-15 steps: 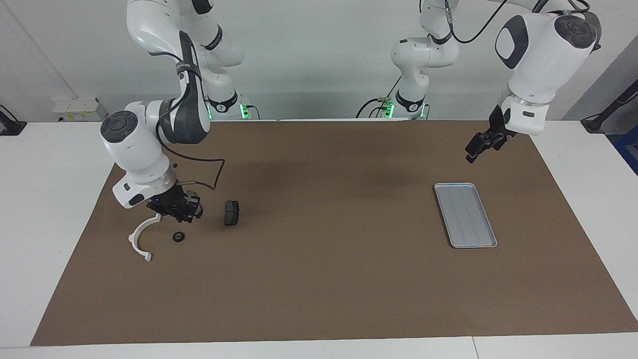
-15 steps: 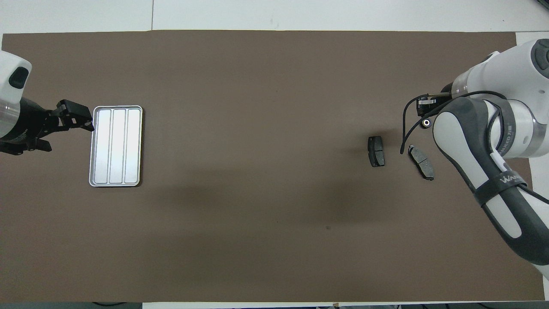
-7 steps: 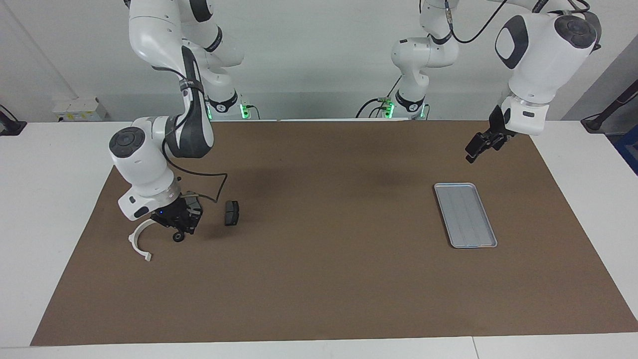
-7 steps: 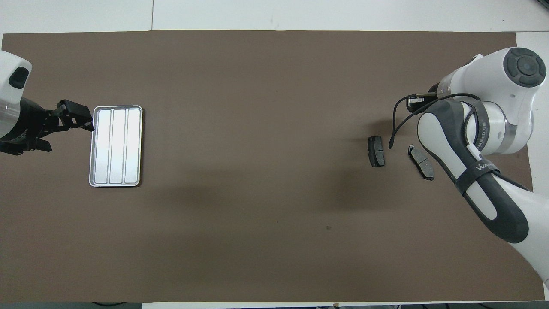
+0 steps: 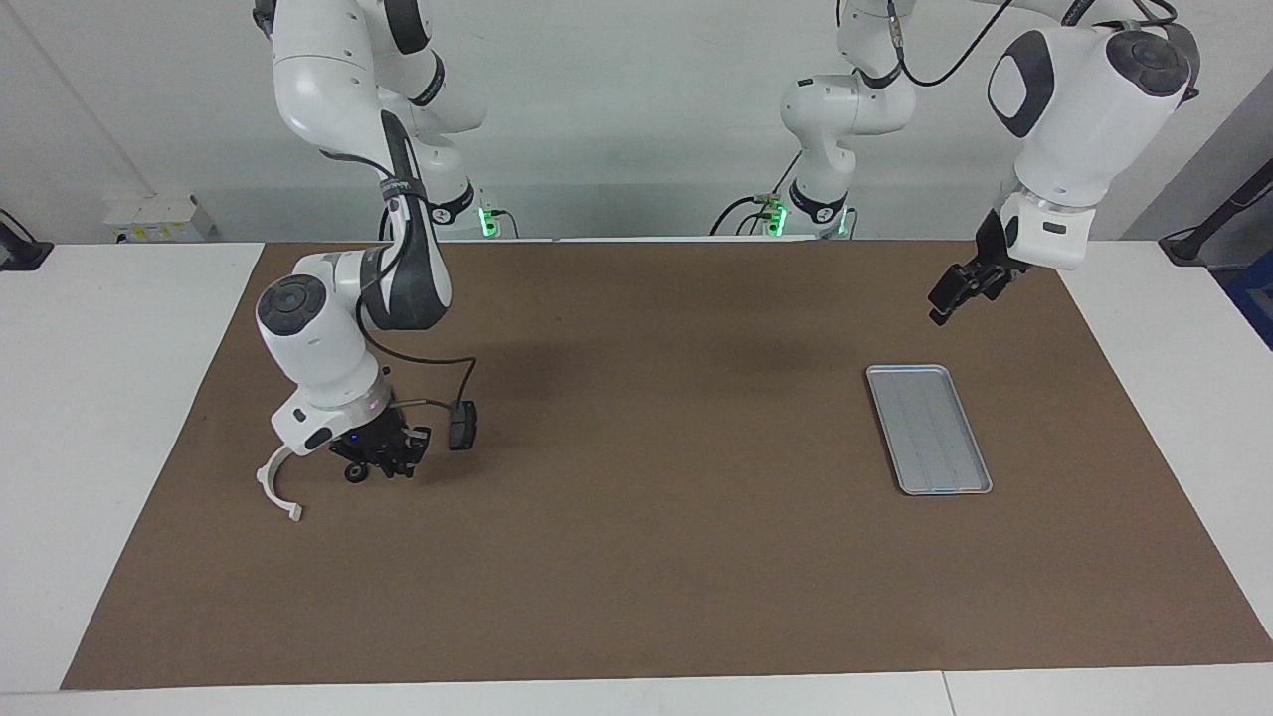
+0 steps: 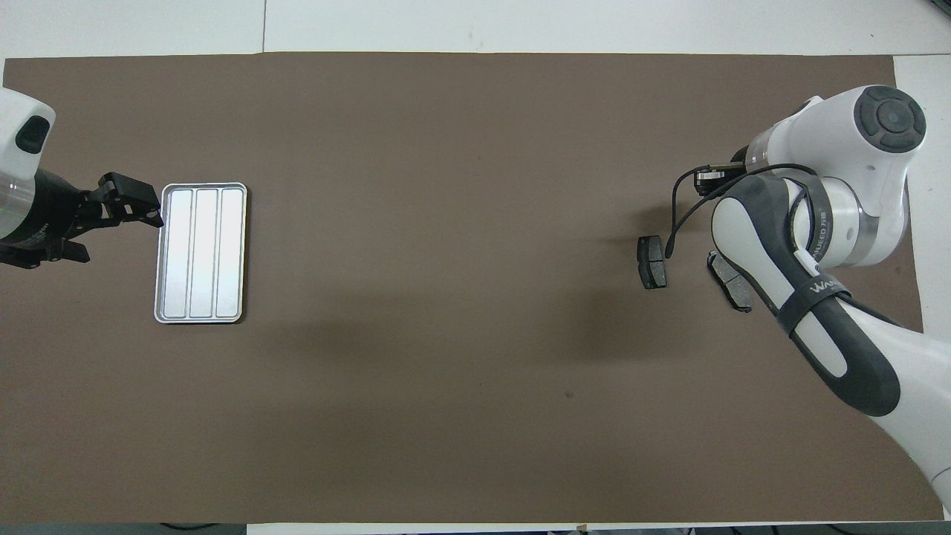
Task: Place bearing gear from tray to pile
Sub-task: 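Carry the bearing beside the first one near the bracket and release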
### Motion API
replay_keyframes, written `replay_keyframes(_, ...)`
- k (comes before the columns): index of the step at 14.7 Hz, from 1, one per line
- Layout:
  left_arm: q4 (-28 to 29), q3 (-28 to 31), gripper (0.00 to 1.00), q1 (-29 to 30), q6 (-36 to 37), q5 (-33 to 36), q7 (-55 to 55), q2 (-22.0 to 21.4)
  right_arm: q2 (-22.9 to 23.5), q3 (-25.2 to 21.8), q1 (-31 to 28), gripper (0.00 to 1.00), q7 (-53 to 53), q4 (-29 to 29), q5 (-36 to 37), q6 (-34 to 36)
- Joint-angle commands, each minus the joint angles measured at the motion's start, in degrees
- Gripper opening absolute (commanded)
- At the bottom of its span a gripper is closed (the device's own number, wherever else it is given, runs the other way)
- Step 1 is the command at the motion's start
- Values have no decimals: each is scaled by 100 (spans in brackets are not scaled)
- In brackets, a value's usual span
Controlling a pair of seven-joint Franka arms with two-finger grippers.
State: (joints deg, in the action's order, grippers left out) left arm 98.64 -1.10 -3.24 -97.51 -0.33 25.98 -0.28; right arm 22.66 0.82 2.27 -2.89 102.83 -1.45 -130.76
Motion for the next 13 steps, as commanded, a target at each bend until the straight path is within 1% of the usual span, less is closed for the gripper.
replay_keyframes(1, 147, -30, 100, 42, -84, -90, -32, -148, 151, 32, -42, 0, 16, 9, 66, -213)
replay_keyframes(13, 147, -30, 100, 42, -84, -90, -32, -148, 274, 32, -60, 0, 210, 211, 66, -230)
